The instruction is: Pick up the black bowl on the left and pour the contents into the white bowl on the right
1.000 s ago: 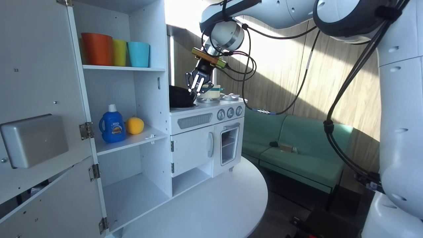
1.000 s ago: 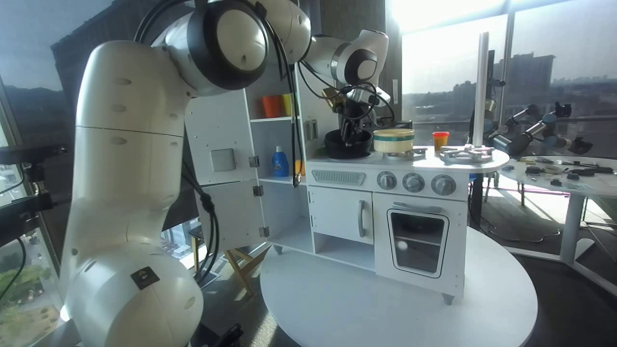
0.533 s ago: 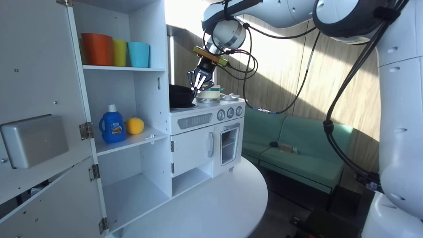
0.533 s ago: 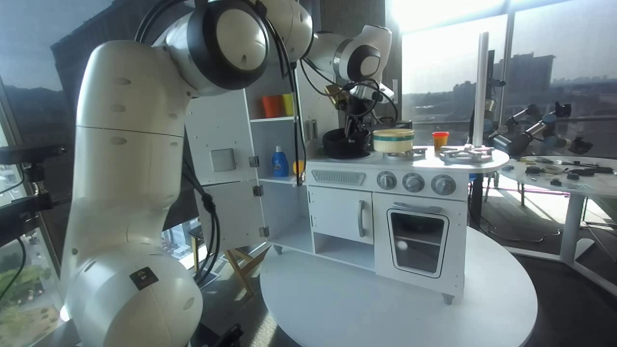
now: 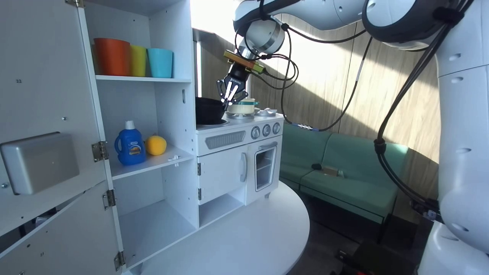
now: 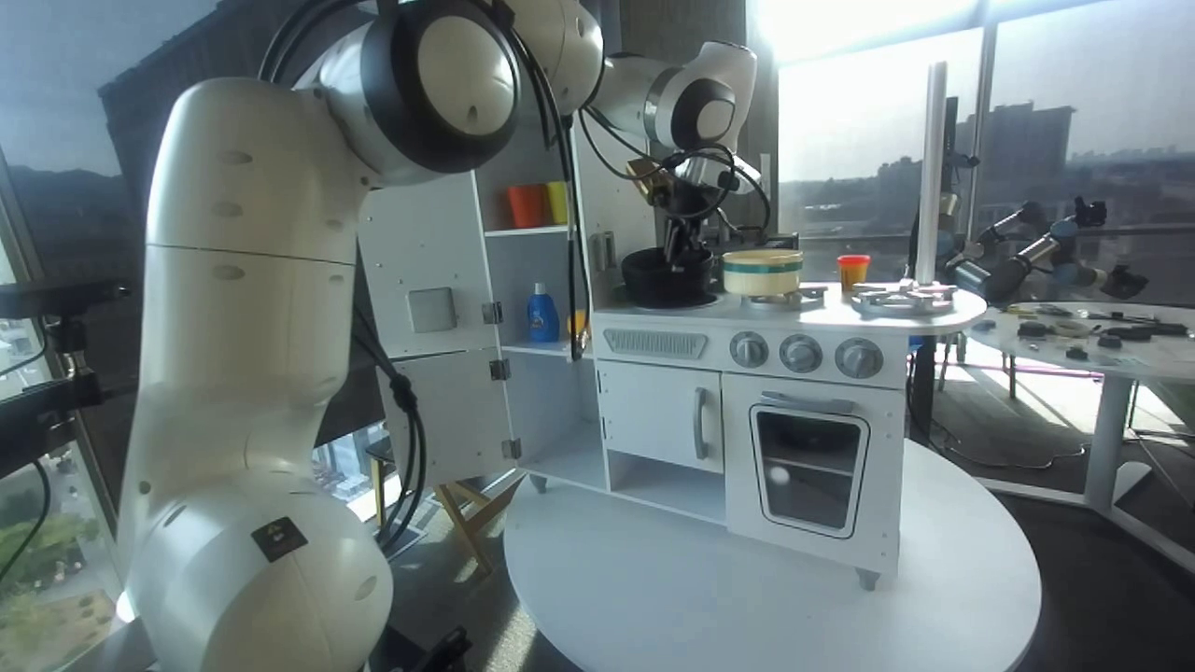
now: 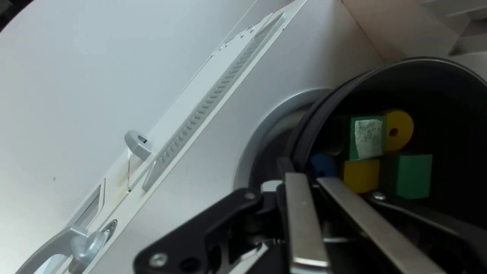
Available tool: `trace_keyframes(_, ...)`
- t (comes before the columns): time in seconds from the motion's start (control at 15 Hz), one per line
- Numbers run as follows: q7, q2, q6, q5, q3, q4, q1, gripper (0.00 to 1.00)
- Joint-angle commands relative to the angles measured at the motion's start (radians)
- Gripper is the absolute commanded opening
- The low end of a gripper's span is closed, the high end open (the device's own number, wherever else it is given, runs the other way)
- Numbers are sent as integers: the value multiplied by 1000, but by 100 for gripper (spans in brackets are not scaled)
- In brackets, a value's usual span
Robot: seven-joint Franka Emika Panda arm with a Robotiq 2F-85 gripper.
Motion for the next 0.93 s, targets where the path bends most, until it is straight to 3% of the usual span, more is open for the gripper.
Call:
trace_keyframes(0.0, 18, -26, -44, -16, 0, 33, 7, 10)
trace_keyframes(0.87, 30, -31, -90, -71, -9, 80, 7, 8)
